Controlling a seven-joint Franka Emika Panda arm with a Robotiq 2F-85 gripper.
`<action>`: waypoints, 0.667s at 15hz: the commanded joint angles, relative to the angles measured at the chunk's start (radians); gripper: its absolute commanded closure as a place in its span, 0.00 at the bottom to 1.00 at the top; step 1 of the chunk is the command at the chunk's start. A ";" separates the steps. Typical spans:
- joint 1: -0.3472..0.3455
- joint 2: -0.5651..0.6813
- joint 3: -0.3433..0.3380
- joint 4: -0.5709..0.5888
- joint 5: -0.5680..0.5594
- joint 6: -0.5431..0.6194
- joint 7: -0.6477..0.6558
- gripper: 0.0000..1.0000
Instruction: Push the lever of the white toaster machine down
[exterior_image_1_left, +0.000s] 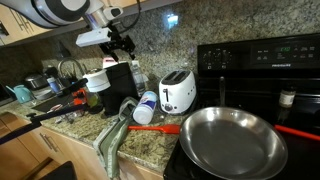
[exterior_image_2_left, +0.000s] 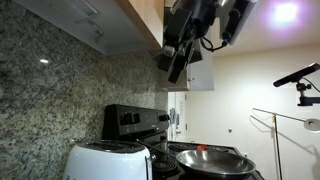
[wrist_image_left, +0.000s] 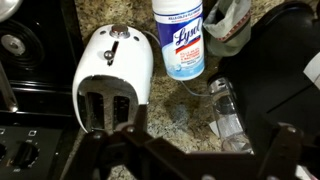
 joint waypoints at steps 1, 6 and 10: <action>-0.013 0.001 0.017 0.008 0.012 -0.011 0.001 0.00; -0.020 0.028 0.027 0.025 -0.014 0.045 0.046 0.00; -0.044 0.104 0.018 0.110 -0.044 0.088 0.082 0.00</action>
